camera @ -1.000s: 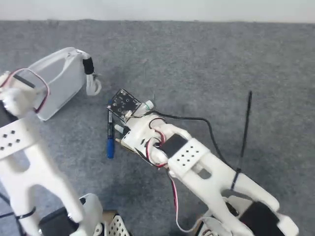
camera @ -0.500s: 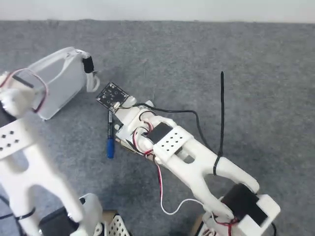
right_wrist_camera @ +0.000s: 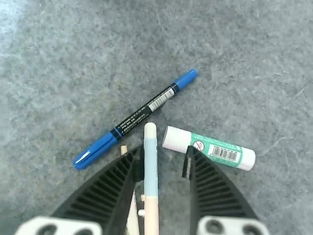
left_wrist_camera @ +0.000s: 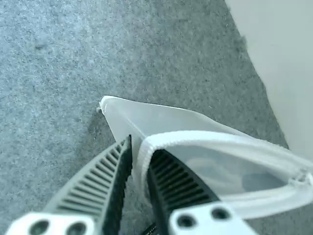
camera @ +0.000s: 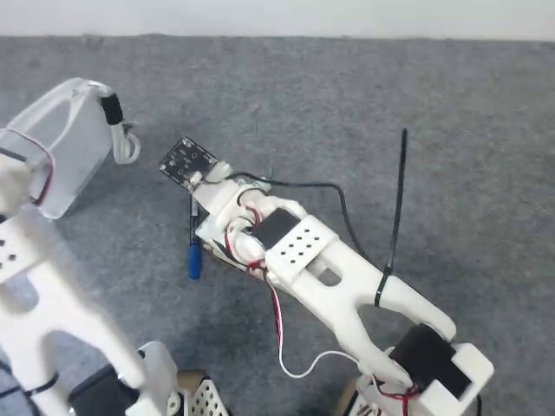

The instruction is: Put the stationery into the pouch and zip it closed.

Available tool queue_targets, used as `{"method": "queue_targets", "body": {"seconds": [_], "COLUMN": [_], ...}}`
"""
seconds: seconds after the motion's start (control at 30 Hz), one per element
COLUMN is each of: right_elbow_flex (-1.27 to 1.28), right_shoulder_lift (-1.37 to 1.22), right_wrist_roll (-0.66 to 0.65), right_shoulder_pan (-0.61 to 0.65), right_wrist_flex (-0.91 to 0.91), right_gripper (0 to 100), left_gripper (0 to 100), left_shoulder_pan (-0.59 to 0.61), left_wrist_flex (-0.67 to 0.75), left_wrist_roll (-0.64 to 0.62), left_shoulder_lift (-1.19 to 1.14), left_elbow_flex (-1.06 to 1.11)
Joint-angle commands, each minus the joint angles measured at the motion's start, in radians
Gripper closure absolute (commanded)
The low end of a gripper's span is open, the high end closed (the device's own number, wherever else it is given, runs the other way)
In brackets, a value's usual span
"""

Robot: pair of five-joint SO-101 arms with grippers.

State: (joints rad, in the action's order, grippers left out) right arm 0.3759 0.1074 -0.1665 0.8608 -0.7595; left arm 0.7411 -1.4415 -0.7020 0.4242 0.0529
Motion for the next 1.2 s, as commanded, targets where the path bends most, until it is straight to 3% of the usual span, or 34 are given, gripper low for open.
{"method": "queue_targets", "body": {"seconds": [0.0,0.33,0.73,1.17], "right_elbow_flex": [-0.127,-0.196,-0.419,-0.427], "right_shoulder_lift": [0.016,-0.01,-0.268,-0.4], "right_wrist_roll": [0.008,-0.032,-0.068,-0.071], "right_shoulder_pan": [0.001,0.007,0.018,0.05], "right_wrist_flex": [-0.128,-0.153,-0.28,-0.22], "right_gripper": [85.5,85.6,85.7,85.8], "left_gripper": [99,99,99,99], "left_shoulder_pan": [0.003,0.003,0.003,0.005], "left_wrist_flex": [0.011,0.012,0.015,0.017], "left_wrist_roll": [-0.015,-0.015,-0.015,-0.015], "left_shoulder_lift": [0.008,0.008,0.011,0.012], "left_elbow_flex": [-0.07,-0.07,-0.071,-0.071]}}
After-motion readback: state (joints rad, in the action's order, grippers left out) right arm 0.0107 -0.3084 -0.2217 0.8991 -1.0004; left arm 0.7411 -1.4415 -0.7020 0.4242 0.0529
